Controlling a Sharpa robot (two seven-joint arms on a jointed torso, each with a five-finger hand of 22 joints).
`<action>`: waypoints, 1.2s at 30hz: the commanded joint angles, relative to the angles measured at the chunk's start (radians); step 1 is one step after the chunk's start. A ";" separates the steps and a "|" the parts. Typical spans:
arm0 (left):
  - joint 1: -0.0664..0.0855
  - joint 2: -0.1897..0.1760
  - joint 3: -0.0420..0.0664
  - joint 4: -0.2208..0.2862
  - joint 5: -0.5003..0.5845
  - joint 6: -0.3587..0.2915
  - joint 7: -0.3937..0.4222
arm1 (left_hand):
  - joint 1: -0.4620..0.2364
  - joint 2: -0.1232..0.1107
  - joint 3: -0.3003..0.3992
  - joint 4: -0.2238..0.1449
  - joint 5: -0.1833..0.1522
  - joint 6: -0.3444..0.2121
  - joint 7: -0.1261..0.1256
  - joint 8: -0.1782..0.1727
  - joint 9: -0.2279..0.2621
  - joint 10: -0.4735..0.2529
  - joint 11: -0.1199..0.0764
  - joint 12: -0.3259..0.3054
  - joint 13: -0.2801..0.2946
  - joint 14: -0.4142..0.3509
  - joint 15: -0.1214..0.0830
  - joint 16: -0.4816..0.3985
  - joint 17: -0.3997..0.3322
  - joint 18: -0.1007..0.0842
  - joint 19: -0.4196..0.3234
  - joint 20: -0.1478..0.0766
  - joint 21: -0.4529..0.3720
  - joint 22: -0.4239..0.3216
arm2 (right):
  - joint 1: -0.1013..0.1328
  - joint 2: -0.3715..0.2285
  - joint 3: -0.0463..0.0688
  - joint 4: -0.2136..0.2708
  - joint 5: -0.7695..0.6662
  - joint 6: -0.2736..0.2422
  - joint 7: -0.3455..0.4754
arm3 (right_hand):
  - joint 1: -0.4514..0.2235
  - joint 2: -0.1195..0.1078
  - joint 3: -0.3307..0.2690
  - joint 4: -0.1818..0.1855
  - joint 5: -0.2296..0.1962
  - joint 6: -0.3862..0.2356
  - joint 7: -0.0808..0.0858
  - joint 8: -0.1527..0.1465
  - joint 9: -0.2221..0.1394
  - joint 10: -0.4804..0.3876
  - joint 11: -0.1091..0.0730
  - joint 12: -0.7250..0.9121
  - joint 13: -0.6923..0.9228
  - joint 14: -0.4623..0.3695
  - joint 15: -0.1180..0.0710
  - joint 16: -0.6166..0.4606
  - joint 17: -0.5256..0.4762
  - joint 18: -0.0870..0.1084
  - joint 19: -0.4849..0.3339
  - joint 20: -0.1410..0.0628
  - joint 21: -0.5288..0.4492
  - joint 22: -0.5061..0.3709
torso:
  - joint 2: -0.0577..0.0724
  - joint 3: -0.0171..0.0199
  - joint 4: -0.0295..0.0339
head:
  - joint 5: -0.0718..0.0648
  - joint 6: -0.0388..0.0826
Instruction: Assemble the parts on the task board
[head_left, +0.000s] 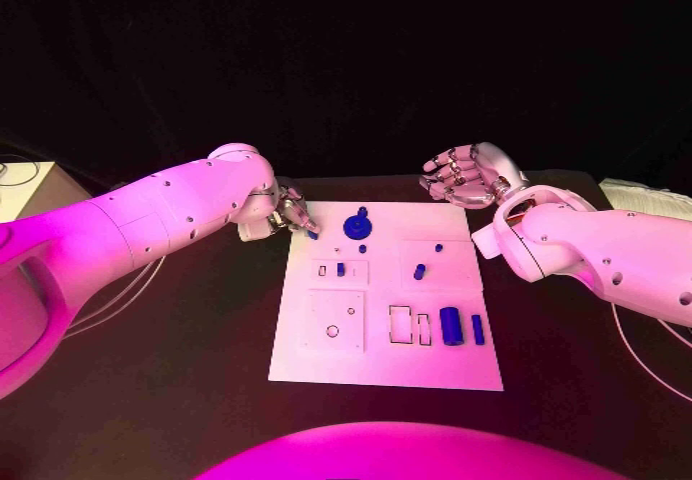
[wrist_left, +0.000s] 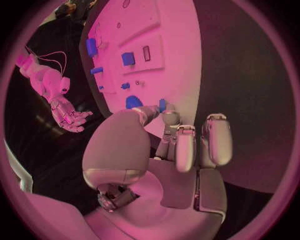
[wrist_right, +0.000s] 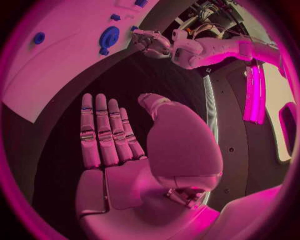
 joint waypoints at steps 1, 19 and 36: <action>0.000 -0.008 0.001 0.020 0.044 -0.016 0.009 | -0.017 -0.007 0.137 -0.124 0.004 -0.005 -0.004 0.028 0.117 0.013 0.000 0.002 0.005 0.090 -0.005 0.005 0.229 0.003 0.006 -0.002 0.005 0.004 | -0.001 0.001 0.000 -0.001 -0.001 0.012 0.010 | -0.006 0.007 0.000 -0.006 0.005 -0.001 0.040 -0.006 -0.001 0.002 0.003 -0.004 -0.001 -0.002 0.004 -0.006 -0.001 0.013 -0.007 0.003 -0.002 -0.002 | -0.001 0.0005 0.0007 | -0.001 -0.002; 0.001 -0.127 0.001 0.230 0.076 -0.096 -0.026 | -0.049 -0.015 0.192 -0.153 0.005 0.001 -0.008 0.044 0.140 0.034 -0.004 0.017 0.027 0.093 -0.009 0.010 0.236 0.000 0.017 -0.004 0.014 0.019 | -0.004 -0.004 0.000 -0.010 0.004 0.019 0.010 | -0.008 0.007 0.000 -0.006 0.015 -0.003 0.042 -0.008 -0.003 0.000 0.005 -0.008 -0.007 -0.002 0.006 -0.012 -0.010 0.013 -0.009 0.004 -0.002 -0.012 | -0.012 0.0007 0.0080 | 0.003 -0.003; -0.026 -0.190 -0.005 0.386 -0.044 -0.157 -0.033 | -0.064 -0.027 0.229 -0.177 0.006 0.006 -0.009 0.048 0.149 0.043 -0.006 0.020 0.034 0.096 -0.011 0.013 0.242 -0.001 0.021 -0.007 0.017 0.025 | -0.008 -0.006 -0.001 -0.017 0.005 0.022 0.012 | -0.008 0.007 0.000 -0.007 0.017 -0.004 0.042 -0.009 -0.003 -0.001 0.005 -0.009 -0.009 -0.003 0.007 -0.013 -0.012 0.013 -0.009 0.005 -0.002 -0.015 | -0.011 -0.0008 0.0091 | 0.010 -0.008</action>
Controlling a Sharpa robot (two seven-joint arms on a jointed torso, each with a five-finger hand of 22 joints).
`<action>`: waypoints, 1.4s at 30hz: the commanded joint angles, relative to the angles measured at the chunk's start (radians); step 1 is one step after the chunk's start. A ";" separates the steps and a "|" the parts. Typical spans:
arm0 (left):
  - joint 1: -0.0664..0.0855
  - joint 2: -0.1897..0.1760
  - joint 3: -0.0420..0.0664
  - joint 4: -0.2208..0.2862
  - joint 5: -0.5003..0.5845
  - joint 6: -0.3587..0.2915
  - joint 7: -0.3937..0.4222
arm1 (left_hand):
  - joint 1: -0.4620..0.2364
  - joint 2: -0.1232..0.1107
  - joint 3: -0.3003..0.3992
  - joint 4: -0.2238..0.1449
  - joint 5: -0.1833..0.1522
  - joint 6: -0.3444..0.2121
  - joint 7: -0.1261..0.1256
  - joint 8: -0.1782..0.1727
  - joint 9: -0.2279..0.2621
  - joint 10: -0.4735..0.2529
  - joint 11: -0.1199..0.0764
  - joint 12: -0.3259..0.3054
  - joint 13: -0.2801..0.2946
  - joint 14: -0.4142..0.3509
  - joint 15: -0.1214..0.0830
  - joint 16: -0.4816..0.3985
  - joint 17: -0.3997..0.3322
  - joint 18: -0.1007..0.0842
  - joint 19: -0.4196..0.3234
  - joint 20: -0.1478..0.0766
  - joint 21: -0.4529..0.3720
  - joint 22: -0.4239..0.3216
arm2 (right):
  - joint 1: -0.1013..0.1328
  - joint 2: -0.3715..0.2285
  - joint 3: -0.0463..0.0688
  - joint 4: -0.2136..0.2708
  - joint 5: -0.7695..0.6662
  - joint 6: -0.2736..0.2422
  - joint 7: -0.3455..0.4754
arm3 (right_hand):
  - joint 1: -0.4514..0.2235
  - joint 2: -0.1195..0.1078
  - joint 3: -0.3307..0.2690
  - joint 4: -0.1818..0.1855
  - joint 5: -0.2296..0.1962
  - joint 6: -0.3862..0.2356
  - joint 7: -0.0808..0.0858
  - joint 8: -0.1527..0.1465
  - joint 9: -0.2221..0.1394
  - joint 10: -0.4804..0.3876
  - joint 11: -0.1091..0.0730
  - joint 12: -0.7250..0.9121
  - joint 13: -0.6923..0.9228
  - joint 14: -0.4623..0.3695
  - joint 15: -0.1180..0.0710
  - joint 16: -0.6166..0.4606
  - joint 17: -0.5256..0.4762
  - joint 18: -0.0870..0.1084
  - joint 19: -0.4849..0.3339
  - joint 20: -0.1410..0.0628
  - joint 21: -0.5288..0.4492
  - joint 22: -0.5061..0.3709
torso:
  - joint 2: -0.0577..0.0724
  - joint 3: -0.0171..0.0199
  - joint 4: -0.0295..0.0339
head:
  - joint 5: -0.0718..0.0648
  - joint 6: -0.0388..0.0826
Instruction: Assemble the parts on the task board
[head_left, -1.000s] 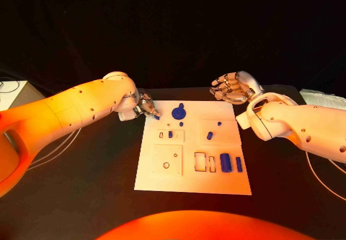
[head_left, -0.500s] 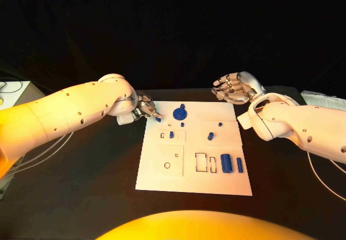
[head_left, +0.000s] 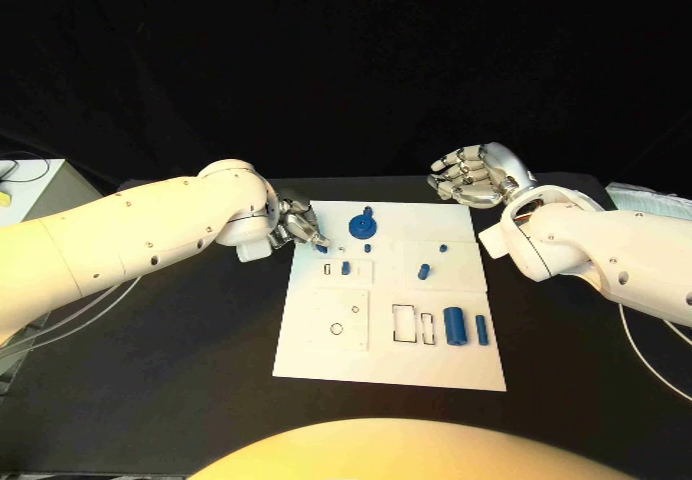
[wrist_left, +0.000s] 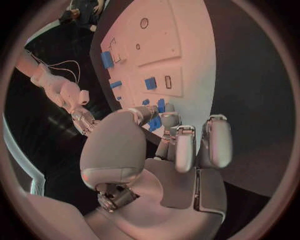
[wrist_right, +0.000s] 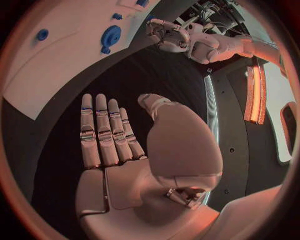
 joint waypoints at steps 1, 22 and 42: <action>-0.005 -0.003 -0.002 0.018 -0.051 -0.030 -0.006 | -0.001 0.006 0.144 -0.136 0.003 0.005 -0.009 0.007 0.149 0.008 -0.002 0.004 0.002 0.096 -0.004 0.005 0.242 -0.001 0.007 0.000 0.005 0.025 | -0.001 0.000 0.000 0.000 -0.002 0.017 0.012 | -0.004 0.004 0.000 -0.007 0.006 -0.004 0.042 -0.005 -0.001 -0.001 0.005 -0.005 -0.001 -0.003 0.007 -0.004 -0.001 0.013 -0.006 0.001 -0.002 -0.001 | 0.002 -0.0002 -0.0012 | 0.002 -0.002; -0.024 -0.006 -0.023 0.063 -0.114 -0.019 -0.018 | -0.007 0.001 0.160 -0.146 0.004 0.009 -0.010 0.008 0.152 0.011 -0.003 0.004 0.001 0.097 -0.006 0.007 0.245 -0.002 0.009 -0.001 0.007 0.028 | -0.005 0.000 0.000 0.001 -0.002 0.022 0.012 | -0.004 0.004 0.000 -0.007 0.006 -0.004 0.042 -0.005 -0.001 -0.001 0.005 -0.005 -0.001 -0.003 0.007 -0.004 -0.001 0.013 -0.006 0.001 -0.002 -0.001 | 0.002 0.0006 -0.0013 | 0.000 -0.014; -0.028 -0.008 -0.028 0.075 -0.119 -0.013 -0.026 | -0.010 0.000 0.166 -0.149 0.005 0.010 -0.010 0.008 0.152 0.014 -0.003 0.005 0.004 0.098 -0.006 0.009 0.247 -0.002 0.011 -0.001 0.008 0.030 | -0.007 0.000 0.000 0.000 -0.002 0.024 0.012 | -0.005 0.004 0.000 -0.007 0.007 -0.004 0.043 -0.005 -0.002 -0.002 0.006 -0.006 -0.002 -0.003 0.007 -0.005 -0.003 0.013 -0.006 0.001 -0.002 -0.003 | 0.002 0.0012 -0.0013 | 0.000 -0.017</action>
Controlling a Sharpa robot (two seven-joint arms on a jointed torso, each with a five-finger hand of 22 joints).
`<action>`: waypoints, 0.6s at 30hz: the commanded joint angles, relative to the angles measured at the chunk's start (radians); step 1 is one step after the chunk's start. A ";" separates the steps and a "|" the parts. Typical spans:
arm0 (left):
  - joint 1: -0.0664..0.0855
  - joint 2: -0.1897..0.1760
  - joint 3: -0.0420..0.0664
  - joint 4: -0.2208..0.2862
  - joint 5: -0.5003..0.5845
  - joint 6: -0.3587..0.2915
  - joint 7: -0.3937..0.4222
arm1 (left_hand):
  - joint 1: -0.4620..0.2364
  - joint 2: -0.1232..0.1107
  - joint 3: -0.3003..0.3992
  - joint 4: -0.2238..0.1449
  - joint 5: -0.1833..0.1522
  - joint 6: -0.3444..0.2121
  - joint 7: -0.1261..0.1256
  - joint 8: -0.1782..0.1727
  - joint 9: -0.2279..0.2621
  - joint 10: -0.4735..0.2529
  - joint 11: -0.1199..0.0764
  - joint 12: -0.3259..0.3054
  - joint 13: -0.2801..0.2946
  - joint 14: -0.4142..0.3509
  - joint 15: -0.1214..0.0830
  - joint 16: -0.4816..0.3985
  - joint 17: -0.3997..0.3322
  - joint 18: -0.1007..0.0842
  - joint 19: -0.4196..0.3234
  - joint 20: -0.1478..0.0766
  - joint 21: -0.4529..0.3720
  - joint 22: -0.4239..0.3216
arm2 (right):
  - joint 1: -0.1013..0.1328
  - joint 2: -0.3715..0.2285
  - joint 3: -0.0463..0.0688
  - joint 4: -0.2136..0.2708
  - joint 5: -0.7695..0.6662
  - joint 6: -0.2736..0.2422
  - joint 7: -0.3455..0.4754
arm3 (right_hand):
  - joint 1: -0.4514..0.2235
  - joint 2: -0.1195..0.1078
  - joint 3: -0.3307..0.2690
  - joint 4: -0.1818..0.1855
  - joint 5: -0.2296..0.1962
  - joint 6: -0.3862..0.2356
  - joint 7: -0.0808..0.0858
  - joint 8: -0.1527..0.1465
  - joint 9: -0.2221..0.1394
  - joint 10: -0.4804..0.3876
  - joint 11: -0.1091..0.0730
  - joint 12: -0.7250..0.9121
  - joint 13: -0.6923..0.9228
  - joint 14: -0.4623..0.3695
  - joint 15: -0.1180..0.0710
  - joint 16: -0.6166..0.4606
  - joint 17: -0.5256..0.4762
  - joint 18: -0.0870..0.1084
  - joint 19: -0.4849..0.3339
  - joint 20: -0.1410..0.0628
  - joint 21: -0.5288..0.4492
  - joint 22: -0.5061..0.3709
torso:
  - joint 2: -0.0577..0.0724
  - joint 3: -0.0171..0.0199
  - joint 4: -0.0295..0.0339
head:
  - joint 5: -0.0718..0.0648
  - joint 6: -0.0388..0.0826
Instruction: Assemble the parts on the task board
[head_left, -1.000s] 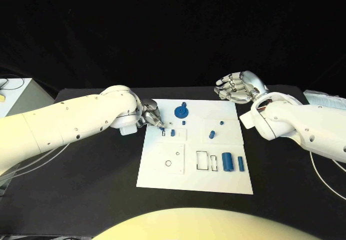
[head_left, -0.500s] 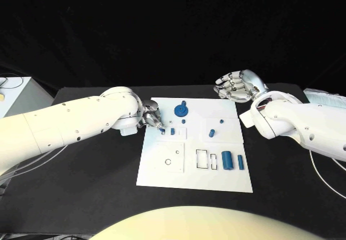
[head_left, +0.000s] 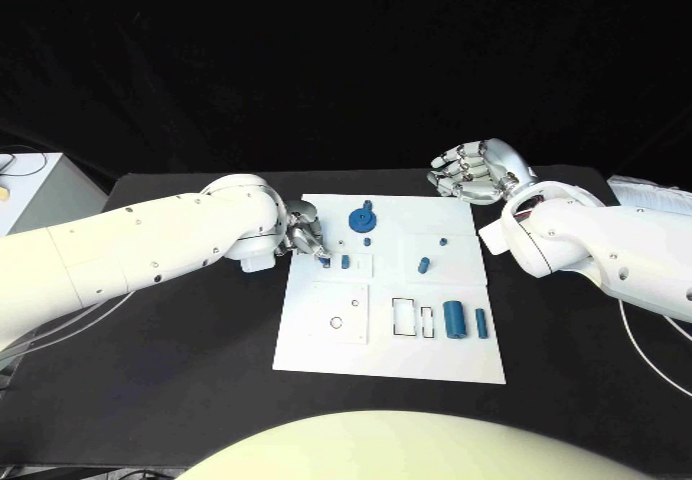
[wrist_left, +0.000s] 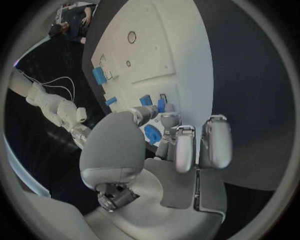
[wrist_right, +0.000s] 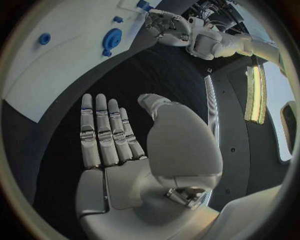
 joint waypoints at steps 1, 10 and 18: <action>-0.002 0.001 0.000 0.004 -0.006 0.009 -0.003 | -0.001 0.008 0.160 -0.155 0.006 0.007 -0.007 0.004 0.152 0.007 0.001 0.005 0.001 0.098 -0.006 0.005 0.247 -0.003 0.008 0.003 0.004 0.030 | -0.001 0.000 0.000 0.001 -0.004 0.015 0.012 | -0.005 0.004 0.000 -0.007 0.003 -0.004 0.043 -0.005 -0.001 -0.002 0.006 -0.006 -0.001 -0.003 0.007 -0.005 -0.001 0.013 -0.006 0.001 -0.002 -0.001 | 0.000 0.0000 0.0001 | 0.000 0.000; -0.006 0.002 -0.002 0.005 -0.006 0.011 -0.006 | -0.001 0.008 0.160 -0.155 0.006 0.007 -0.007 0.004 0.152 0.007 0.001 0.005 0.001 0.098 -0.006 0.005 0.247 -0.003 0.008 0.003 0.004 0.030 | -0.002 0.000 0.000 0.000 -0.004 0.016 0.012 | -0.005 0.004 0.000 -0.007 0.004 -0.004 0.043 -0.005 -0.001 -0.002 0.006 -0.006 -0.002 -0.003 0.007 -0.006 -0.003 0.013 -0.007 0.002 -0.002 -0.003 | 0.000 0.0003 -0.0001 | 0.000 0.000; -0.007 0.001 -0.002 0.007 -0.006 0.013 -0.009 | -0.003 0.007 0.163 -0.156 0.007 0.009 -0.007 0.004 0.153 0.008 0.001 0.005 0.001 0.098 -0.006 0.005 0.248 -0.003 0.008 0.002 0.005 0.031 | -0.002 0.000 0.000 0.000 -0.004 0.016 0.012 | -0.005 0.004 0.000 -0.007 0.004 -0.004 0.043 -0.005 -0.001 -0.002 0.006 -0.006 -0.002 -0.003 0.007 -0.006 -0.003 0.013 -0.007 0.002 -0.002 -0.003 | 0.000 0.0002 0.0000 | -0.001 0.000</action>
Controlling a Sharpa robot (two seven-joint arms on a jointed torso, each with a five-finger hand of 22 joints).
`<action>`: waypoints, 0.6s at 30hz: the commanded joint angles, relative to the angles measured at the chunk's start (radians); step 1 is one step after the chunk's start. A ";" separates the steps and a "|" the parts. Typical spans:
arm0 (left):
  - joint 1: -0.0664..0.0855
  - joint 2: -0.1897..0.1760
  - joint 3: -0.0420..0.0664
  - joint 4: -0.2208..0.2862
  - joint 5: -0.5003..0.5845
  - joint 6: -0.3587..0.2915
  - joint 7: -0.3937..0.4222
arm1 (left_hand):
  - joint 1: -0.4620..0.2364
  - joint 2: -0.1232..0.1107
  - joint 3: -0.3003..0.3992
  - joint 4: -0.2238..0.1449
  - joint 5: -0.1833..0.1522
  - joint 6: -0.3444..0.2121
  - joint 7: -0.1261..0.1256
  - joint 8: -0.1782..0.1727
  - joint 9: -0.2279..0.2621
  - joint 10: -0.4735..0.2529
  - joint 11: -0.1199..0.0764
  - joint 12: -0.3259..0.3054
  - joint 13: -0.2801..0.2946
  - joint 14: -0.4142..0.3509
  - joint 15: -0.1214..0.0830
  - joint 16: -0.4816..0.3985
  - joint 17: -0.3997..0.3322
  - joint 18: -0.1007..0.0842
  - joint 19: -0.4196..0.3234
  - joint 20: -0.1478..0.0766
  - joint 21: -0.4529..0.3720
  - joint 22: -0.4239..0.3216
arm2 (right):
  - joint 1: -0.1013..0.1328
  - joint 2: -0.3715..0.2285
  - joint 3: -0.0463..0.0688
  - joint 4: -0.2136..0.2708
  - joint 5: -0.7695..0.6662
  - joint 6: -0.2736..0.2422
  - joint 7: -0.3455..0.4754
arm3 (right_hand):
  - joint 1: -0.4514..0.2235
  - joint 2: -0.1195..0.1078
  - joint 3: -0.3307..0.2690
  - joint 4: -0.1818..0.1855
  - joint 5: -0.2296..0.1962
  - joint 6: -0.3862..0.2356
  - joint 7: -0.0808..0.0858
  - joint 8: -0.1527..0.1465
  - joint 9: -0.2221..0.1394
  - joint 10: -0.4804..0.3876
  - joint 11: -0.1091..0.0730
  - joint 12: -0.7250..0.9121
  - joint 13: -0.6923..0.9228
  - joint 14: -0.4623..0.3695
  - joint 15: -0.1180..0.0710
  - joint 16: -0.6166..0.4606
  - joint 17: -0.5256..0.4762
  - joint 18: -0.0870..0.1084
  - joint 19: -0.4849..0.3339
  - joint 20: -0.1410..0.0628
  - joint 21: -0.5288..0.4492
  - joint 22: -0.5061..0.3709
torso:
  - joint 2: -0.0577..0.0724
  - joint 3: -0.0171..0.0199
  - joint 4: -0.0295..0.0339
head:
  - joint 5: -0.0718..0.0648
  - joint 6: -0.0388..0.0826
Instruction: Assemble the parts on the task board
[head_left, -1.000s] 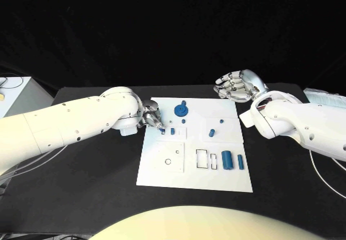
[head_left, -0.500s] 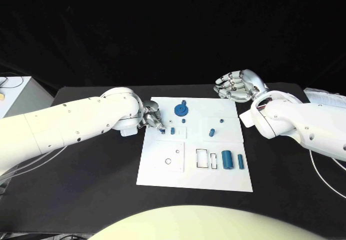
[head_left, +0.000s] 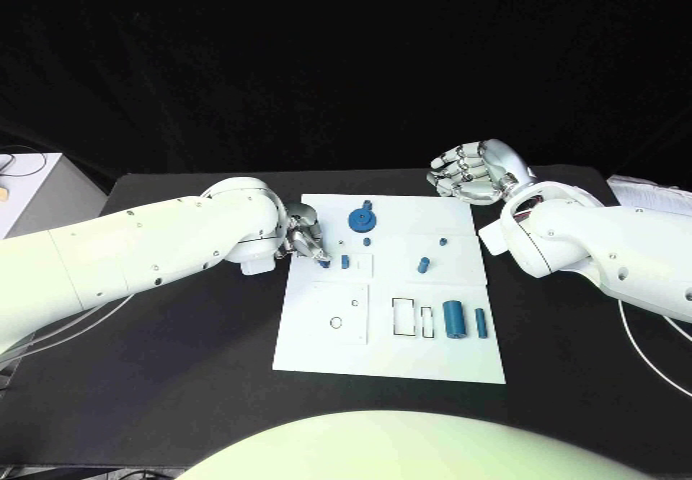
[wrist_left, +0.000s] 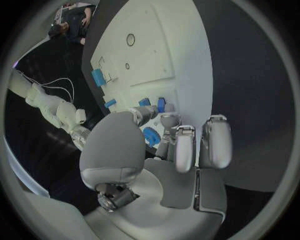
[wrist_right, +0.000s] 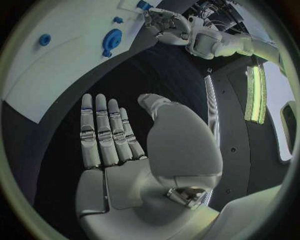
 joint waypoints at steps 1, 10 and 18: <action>-0.001 0.001 0.000 0.004 -0.003 0.012 -0.003 | -0.003 0.007 0.164 -0.156 0.004 0.008 -0.007 0.004 0.153 0.006 0.001 0.006 0.001 0.098 -0.006 0.006 0.248 -0.003 0.005 -0.001 0.005 0.031 | -0.001 0.000 0.000 0.000 -0.004 0.014 0.012 | -0.005 0.004 0.000 -0.007 0.004 -0.004 0.043 -0.005 -0.001 -0.002 0.006 -0.006 -0.001 0.000 0.004 -0.006 -0.001 0.013 -0.007 0.002 -0.002 -0.001 | 0.000 0.0000 -0.0001 | 0.000 0.000; -0.001 0.001 0.000 0.005 -0.004 0.014 -0.003 | -0.003 0.007 0.164 -0.156 0.004 0.008 -0.007 0.004 0.153 0.006 0.001 0.006 0.001 0.098 -0.006 0.006 0.248 -0.003 0.005 -0.001 0.005 0.031 | -0.001 0.000 0.000 0.000 -0.004 0.015 0.012 | -0.005 0.004 0.000 -0.007 0.004 -0.004 0.043 -0.005 -0.001 -0.002 0.006 -0.006 -0.001 0.000 0.004 -0.006 -0.001 0.013 -0.007 0.002 -0.002 -0.001 | 0.000 -0.0002 -0.0001 | -0.001 0.000; -0.001 0.004 -0.001 0.005 -0.004 0.017 -0.006 | -0.007 0.006 0.168 -0.158 0.004 0.009 -0.007 0.004 0.154 0.009 0.001 0.008 0.006 0.099 -0.007 0.007 0.250 -0.003 0.005 -0.002 0.005 0.031 | -0.001 0.000 0.000 0.000 -0.004 0.015 0.012 | -0.005 0.004 0.000 -0.007 0.005 -0.004 0.043 -0.005 -0.001 -0.002 0.006 -0.007 -0.002 0.000 0.004 -0.007 -0.003 0.013 -0.007 0.002 -0.002 -0.003 | 0.001 0.0002 0.0000 | -0.002 0.000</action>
